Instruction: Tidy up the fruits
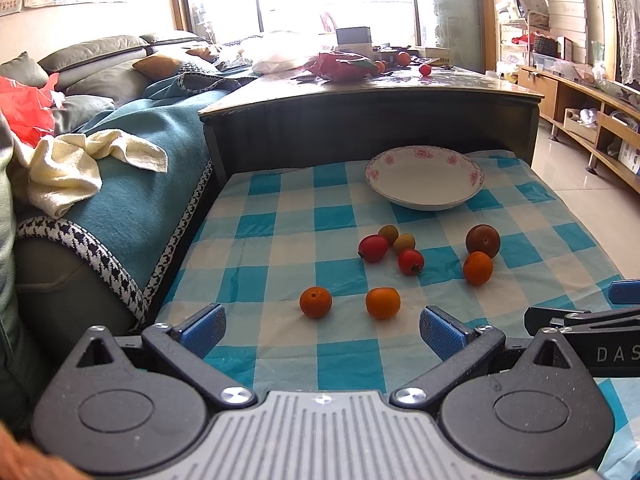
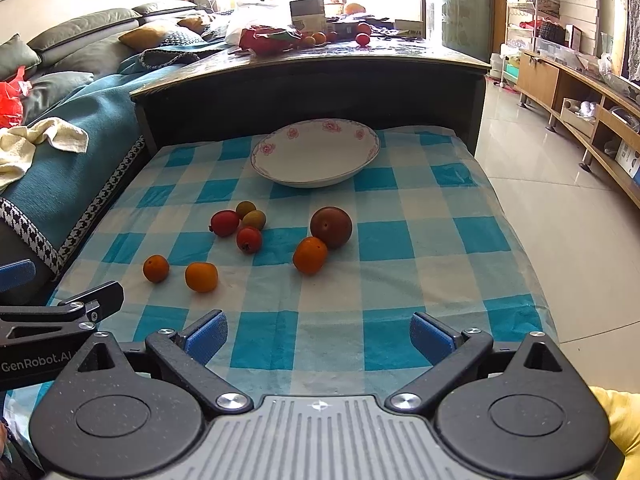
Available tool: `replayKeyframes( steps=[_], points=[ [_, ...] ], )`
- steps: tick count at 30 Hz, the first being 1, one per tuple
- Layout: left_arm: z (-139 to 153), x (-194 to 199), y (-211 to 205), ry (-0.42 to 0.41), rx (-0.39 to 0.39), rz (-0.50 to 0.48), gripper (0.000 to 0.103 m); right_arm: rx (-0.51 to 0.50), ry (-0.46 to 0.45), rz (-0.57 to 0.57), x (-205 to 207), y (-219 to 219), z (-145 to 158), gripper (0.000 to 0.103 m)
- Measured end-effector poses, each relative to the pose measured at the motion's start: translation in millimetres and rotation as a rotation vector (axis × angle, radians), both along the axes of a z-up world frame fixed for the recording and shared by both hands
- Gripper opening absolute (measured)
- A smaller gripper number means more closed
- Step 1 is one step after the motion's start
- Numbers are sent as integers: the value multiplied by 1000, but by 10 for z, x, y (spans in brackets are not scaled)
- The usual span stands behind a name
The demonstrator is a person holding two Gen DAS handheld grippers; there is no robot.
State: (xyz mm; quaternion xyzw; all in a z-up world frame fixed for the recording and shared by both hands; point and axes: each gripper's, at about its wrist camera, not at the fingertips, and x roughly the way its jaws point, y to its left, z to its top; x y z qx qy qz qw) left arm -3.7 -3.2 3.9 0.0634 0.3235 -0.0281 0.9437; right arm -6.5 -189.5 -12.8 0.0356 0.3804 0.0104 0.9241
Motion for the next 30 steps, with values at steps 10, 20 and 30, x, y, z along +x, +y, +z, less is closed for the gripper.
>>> replayKeyframes(
  steps=[10,20,30],
  points=[
    [23,-35,-8,-8,1,-11,103,6,3,-2,-4,-10,11,90],
    [99,-29,6,-27,-14,-16,103,13,6,1,14,20,47,88],
    [9,96,80,-7,-41,-17,103,-3,15,-8,88,87,35,86]
  ],
)
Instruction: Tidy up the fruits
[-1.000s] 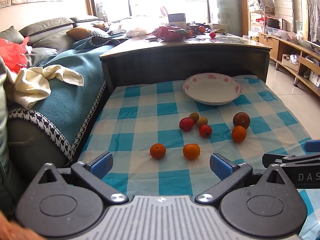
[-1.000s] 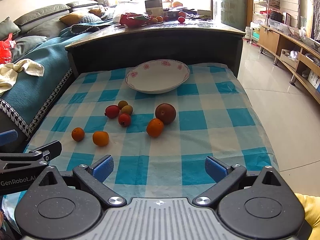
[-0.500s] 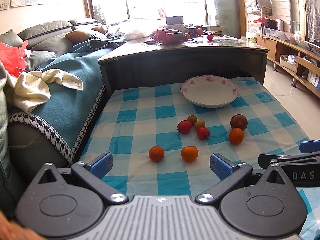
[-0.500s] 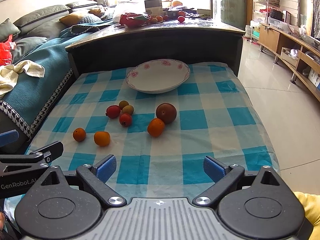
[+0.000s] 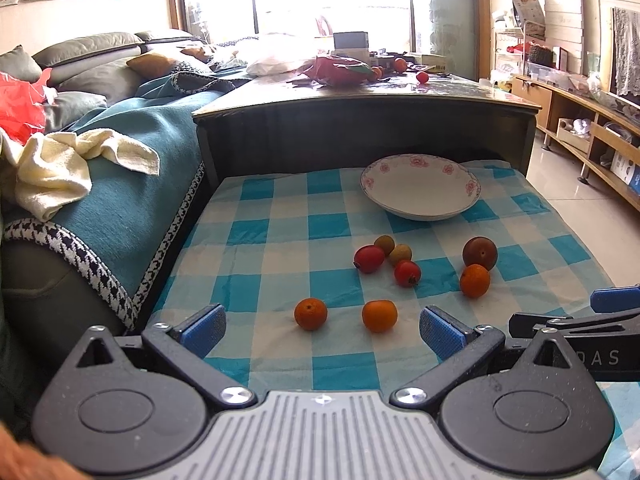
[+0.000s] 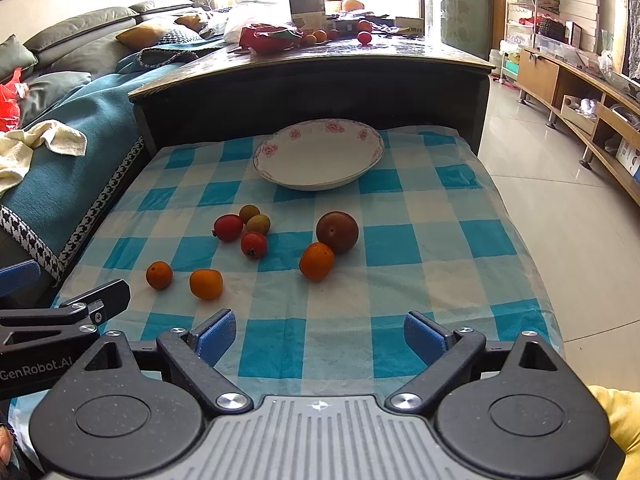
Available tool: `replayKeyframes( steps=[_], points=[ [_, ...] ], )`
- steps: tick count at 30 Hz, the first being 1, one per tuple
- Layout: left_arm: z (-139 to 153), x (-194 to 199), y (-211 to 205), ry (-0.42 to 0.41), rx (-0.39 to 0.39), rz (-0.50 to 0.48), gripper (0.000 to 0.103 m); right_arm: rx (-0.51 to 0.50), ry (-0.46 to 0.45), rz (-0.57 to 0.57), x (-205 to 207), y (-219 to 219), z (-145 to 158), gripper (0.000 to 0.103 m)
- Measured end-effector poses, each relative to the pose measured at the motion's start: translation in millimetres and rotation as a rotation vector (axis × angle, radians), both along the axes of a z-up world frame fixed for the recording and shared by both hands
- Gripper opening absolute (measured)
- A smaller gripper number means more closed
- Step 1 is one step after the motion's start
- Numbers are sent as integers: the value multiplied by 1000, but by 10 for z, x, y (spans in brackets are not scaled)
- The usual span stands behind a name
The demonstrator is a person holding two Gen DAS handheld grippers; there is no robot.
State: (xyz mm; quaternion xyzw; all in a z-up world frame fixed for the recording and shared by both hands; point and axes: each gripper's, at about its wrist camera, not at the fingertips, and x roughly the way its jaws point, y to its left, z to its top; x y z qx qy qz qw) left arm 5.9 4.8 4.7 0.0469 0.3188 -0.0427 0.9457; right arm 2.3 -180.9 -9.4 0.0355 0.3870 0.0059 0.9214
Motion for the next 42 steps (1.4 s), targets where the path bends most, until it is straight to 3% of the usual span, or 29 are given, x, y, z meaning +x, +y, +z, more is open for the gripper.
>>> replayKeyframes(
  steps=[11,23,31,38,42],
  points=[
    [-130,248,139,12,34,-38,103,-22,17,59,218,123,-83,83],
    [-369,514,475,100,2,-46,103,-47,13,285,589,434,-269,74],
    [-466,615,553,122,-25,-39,103,-66,41,405,801,631,-453,63],
    [-530,688,597,139,-31,-21,103,-78,51,485,966,782,-567,48],
    [-569,719,585,147,-28,-25,103,-59,77,505,1045,815,-639,33]
  ],
)
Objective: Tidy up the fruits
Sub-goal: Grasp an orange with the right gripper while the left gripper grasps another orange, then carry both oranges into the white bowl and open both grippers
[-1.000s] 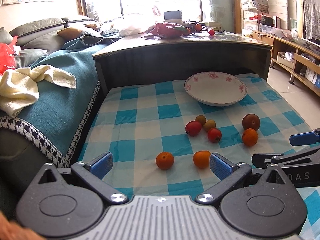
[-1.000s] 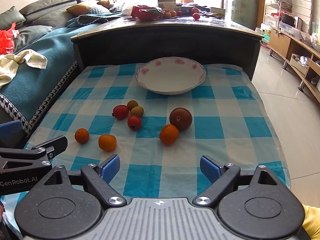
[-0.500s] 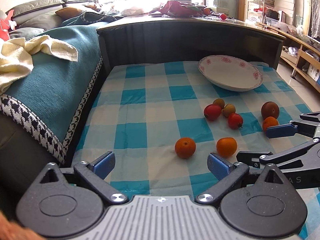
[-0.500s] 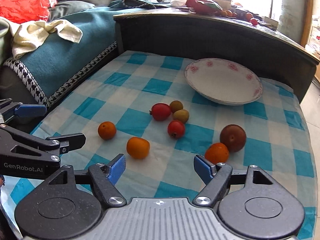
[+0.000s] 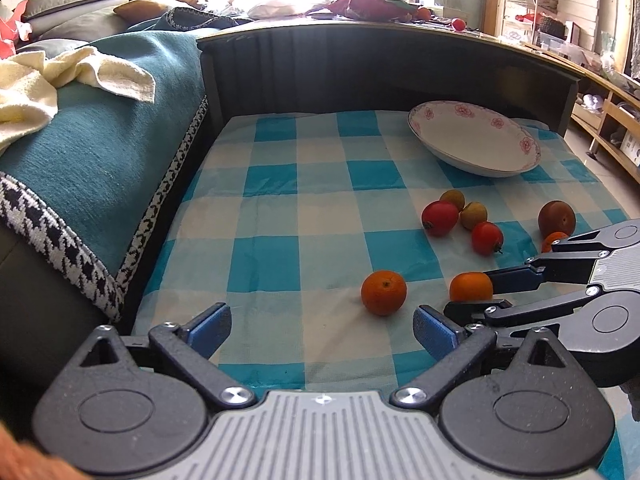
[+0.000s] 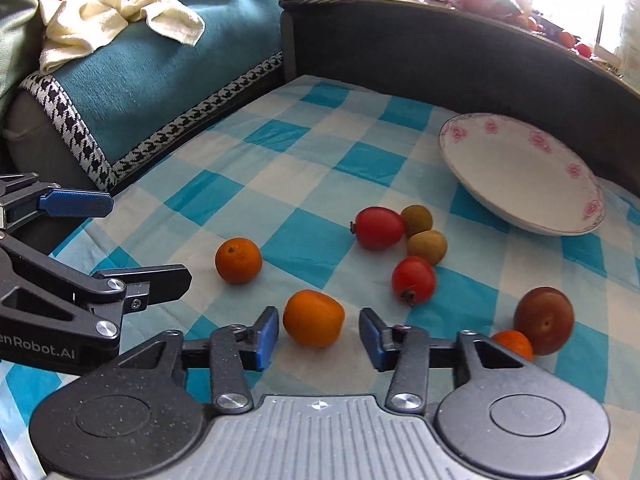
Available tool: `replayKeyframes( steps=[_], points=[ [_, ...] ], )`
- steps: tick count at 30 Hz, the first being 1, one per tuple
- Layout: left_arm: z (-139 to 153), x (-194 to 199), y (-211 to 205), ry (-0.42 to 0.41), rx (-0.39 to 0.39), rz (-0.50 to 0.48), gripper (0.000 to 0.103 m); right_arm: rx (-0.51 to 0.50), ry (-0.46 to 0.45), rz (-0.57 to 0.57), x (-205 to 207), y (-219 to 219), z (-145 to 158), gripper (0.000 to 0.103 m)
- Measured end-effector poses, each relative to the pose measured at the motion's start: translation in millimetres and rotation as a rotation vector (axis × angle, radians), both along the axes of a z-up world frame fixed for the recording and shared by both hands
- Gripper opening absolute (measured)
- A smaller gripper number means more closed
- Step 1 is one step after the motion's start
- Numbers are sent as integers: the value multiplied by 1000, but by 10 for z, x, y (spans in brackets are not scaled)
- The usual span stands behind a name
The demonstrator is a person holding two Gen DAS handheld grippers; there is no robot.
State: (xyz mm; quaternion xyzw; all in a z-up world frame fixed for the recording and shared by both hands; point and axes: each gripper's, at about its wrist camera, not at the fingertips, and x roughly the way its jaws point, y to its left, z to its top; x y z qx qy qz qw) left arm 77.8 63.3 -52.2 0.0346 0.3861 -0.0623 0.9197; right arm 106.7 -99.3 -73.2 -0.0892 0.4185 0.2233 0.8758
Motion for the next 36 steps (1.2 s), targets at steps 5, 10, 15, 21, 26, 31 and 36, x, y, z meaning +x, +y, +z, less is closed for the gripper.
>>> replayKeyframes(
  steps=[5,10,15,21,26,31,36],
  points=[
    [-31,66,-68,6,-15,-23,103,-6,1,13,-17,-14,-23,28],
    [-71,146,-246,-10,1,-75,95,7,14,-31,-44,-193,37,27],
    [-162,248,-357,5,25,-89,70,22,31,-83,-70,-373,78,27],
    [-233,310,-384,37,8,-80,48,39,49,-115,-75,-486,80,28],
    [-223,345,-426,49,0,-83,39,50,45,-122,-83,-529,108,28],
    [-177,298,-520,48,6,-118,39,54,34,-131,-117,-581,159,28],
    [-6,270,-669,18,-13,-155,39,72,24,-158,-104,-670,252,28]
  ],
)
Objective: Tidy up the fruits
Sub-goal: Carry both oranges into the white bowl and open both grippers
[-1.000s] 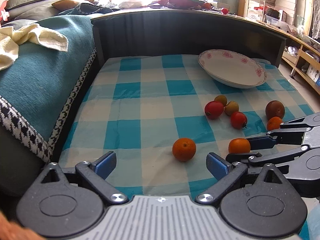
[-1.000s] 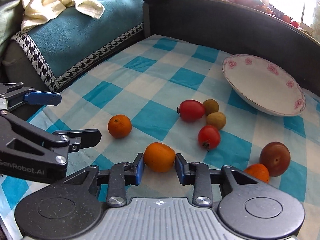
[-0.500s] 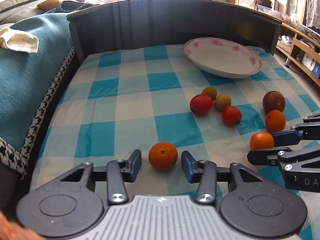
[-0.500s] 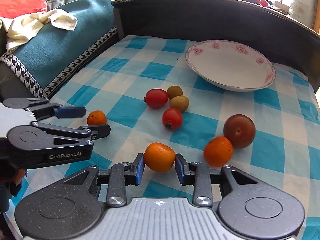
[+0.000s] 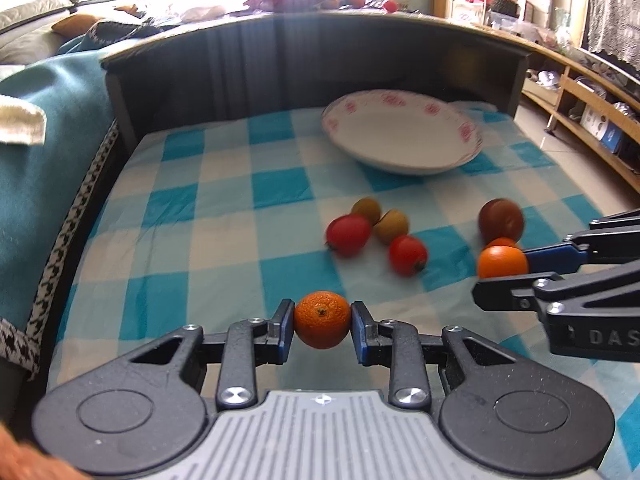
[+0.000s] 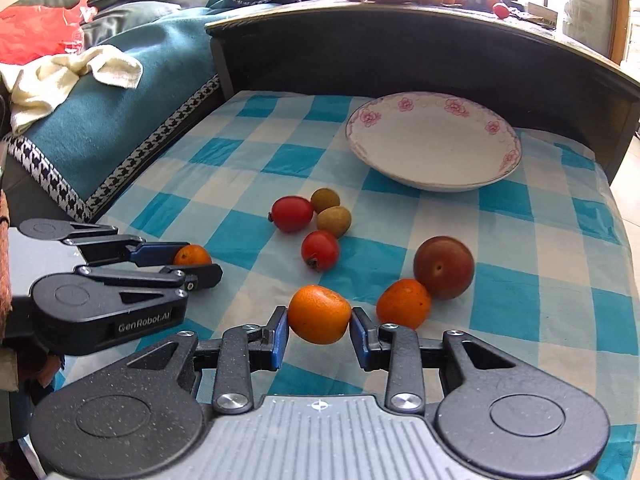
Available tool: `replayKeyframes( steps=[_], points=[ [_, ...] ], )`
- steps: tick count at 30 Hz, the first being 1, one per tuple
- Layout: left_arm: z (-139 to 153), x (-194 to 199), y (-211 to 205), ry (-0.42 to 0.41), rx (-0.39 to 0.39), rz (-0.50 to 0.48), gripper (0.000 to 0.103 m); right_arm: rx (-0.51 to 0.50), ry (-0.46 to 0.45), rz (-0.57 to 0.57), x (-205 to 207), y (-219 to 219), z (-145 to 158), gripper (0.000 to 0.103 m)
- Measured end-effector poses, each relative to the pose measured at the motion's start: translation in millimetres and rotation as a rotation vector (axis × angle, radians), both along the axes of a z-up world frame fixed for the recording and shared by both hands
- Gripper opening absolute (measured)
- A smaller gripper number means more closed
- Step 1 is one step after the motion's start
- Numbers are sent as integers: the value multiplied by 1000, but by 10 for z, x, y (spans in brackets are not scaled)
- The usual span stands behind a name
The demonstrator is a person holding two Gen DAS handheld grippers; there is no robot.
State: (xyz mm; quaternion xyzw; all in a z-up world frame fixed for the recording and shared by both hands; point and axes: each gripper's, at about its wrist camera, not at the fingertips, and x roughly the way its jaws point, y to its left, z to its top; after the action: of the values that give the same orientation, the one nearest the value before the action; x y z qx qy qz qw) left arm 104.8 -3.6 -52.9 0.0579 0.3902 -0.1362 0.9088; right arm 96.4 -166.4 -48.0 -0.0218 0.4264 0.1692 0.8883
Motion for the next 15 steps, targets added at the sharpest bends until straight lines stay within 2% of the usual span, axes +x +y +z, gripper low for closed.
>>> replayKeyframes(
  steps=[7,11,15],
  points=[
    [265,289,-251,-31,-44,-48,39,11,-36,-69,161,-164,238,27],
    [299,547,-360,-46,-57,-58,39,7,-80,-94,359,-243,382,27],
    [264,787,-443,-33,-71,-52,39,-7,-95,-108,633,-325,393,27]
  ],
)
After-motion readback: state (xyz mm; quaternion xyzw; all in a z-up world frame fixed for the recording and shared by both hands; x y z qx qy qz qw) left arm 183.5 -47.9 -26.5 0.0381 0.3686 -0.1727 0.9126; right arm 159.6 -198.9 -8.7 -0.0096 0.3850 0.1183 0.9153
